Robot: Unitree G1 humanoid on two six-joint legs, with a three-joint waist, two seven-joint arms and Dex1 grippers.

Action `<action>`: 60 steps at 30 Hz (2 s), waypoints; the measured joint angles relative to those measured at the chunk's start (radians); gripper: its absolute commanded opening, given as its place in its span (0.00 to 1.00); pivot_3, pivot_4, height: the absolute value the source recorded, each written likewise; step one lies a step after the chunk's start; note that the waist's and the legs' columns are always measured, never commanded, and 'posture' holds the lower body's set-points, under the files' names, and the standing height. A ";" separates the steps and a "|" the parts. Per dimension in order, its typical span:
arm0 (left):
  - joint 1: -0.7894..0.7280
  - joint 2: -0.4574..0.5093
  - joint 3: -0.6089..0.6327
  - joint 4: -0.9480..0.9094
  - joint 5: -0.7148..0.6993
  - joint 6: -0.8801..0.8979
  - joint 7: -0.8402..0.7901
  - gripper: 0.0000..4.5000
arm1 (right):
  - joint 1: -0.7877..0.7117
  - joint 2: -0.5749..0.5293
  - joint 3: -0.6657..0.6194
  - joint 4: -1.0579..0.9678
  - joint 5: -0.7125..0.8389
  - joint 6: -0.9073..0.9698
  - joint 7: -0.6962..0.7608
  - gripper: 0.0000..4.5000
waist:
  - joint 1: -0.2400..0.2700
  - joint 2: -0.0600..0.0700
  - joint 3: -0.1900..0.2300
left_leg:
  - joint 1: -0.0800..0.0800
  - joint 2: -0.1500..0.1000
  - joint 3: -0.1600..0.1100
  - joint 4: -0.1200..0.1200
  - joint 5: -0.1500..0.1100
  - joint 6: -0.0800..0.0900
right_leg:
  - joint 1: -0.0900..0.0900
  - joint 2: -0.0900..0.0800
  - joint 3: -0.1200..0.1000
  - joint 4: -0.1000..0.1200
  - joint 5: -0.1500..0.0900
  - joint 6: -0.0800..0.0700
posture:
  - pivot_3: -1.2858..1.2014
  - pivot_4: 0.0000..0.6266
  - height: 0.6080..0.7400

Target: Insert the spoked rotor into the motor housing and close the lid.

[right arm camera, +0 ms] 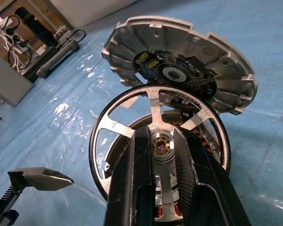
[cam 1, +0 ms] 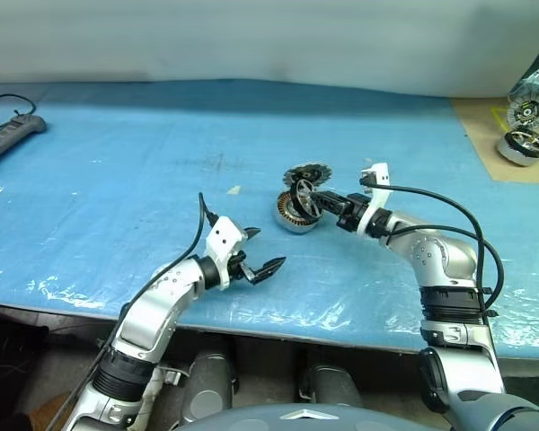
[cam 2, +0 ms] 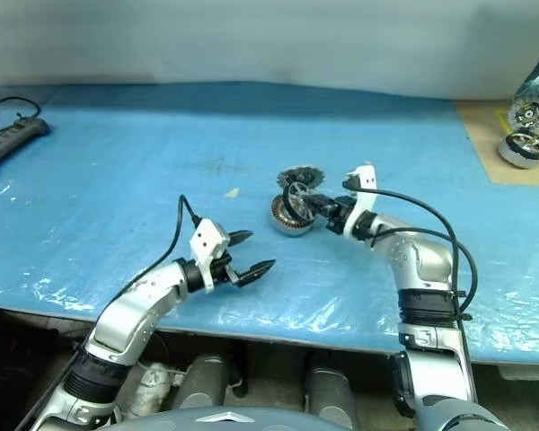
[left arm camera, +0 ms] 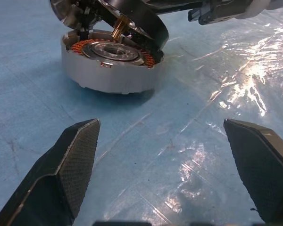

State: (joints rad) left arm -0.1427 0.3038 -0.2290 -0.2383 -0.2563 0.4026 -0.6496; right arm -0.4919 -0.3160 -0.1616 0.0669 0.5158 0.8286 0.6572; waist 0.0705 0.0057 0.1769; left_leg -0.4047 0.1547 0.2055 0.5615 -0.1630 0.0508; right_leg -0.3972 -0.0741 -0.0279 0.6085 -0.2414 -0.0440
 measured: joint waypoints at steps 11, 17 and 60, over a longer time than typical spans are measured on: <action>-0.002 -0.008 -0.015 0.003 0.006 -0.008 0.000 1.00 | 0.047 -0.068 0.137 -0.006 -0.092 -0.122 0.037 0.58 | 0.000 0.000 0.000 | 0.000 0.000 0.000 0.000 0.000 0.000 | 0.000 0.000 0.000 0.000 0.000 0.000 | 0.52 0.24 1.00; -0.011 -0.012 -0.015 0.021 0.007 -0.012 -0.001 1.00 | 0.036 -0.064 0.118 -0.004 -0.071 -0.114 0.033 0.58 | -0.002 0.000 0.000 | 0.000 0.000 0.000 0.000 0.000 0.000 | 0.000 0.000 0.000 0.001 0.000 0.000 | 0.52 0.24 1.00; -1.013 -0.191 0.358 1.371 -0.035 -0.467 -0.164 0.87 | 0.204 -0.133 0.117 -0.189 -0.014 -0.030 0.064 0.00 | 0.034 -0.006 0.002 | -0.011 -0.001 0.000 0.008 -0.001 0.009 | -0.007 -0.002 -0.002 0.002 0.006 0.002 | 0.52 0.24 1.00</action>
State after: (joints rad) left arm -1.1562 0.1123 0.1292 1.1331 -0.2909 -0.0645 -0.8139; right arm -0.2877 -0.4489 -0.0447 -0.1218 0.5016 0.7987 0.7215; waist 0.1042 0.0000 0.1790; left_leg -0.4157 0.1538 0.2050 0.5696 -0.1635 0.0602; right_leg -0.4040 -0.0765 -0.0299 0.6107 -0.2355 -0.0418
